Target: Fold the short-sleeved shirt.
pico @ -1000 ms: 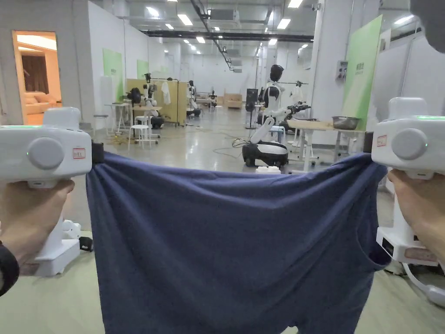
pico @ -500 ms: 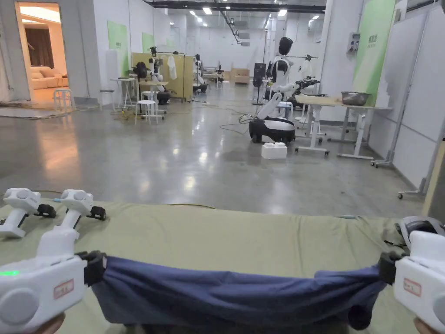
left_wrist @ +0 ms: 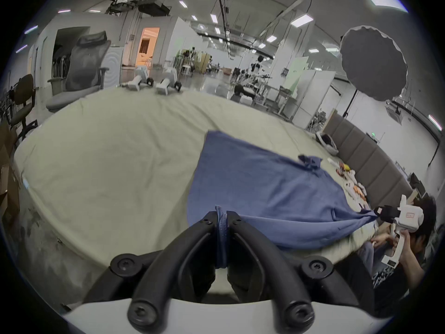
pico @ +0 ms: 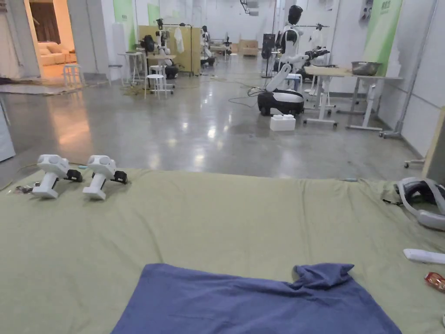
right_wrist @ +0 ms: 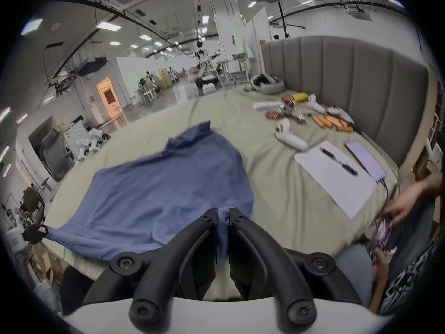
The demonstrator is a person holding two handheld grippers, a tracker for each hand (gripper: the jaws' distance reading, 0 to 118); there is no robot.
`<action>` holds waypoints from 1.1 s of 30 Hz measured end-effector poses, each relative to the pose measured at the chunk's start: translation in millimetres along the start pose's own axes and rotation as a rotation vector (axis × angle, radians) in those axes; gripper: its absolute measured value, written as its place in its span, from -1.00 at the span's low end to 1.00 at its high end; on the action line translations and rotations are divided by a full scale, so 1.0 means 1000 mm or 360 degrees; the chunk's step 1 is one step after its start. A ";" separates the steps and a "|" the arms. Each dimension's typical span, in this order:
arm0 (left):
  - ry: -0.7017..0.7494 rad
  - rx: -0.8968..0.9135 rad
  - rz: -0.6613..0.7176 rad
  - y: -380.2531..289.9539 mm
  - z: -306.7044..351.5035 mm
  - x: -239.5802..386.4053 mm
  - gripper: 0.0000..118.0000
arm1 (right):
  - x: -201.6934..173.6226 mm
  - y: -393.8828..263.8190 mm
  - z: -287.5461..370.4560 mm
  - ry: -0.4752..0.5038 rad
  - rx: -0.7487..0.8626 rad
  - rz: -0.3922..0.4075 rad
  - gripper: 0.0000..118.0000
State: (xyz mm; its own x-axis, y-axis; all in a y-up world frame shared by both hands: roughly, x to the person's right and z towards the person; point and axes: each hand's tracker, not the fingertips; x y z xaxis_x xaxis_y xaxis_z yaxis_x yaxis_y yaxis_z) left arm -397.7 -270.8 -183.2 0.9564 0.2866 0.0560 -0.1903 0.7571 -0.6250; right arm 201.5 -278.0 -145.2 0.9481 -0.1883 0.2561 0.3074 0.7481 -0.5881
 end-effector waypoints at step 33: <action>0.0213 0.0960 -0.0833 0.042 0.172 0.170 -0.62 | -0.121 0.019 0.158 0.0184 0.0823 0.0648 -0.79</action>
State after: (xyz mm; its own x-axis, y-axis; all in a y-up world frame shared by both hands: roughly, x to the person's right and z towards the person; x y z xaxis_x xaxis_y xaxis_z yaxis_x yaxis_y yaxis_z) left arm -281.1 -88.6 -66.0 0.9657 -0.2365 0.1072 0.2393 0.9708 -0.0140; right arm 79.6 -140.0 -66.2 0.9917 0.1282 -0.0095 -0.1279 0.9772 -0.1696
